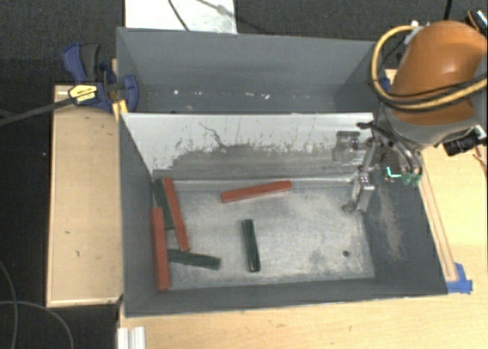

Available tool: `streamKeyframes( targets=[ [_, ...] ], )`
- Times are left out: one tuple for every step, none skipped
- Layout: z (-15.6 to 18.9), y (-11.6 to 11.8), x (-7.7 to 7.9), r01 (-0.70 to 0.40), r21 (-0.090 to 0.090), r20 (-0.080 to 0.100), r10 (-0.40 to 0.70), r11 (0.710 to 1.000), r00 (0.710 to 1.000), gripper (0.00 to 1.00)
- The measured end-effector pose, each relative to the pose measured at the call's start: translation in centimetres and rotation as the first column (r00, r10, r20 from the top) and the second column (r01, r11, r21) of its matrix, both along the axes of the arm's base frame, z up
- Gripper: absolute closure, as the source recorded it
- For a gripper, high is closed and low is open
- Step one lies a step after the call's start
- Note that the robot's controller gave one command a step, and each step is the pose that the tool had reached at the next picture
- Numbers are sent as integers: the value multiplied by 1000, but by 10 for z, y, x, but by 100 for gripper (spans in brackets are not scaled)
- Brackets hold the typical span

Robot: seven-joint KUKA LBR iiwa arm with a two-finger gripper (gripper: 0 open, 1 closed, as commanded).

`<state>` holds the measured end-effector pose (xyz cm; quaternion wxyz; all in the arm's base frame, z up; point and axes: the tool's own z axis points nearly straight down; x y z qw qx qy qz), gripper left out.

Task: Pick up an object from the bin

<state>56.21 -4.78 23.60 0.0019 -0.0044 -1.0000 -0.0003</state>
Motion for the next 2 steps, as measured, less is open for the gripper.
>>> streamKeyframes(
  targets=[
    [-169,107,22,191,2,1,-191,982,982,0],
    [-134,153,29,78,3,11,-78,997,997,0]
  ],
)
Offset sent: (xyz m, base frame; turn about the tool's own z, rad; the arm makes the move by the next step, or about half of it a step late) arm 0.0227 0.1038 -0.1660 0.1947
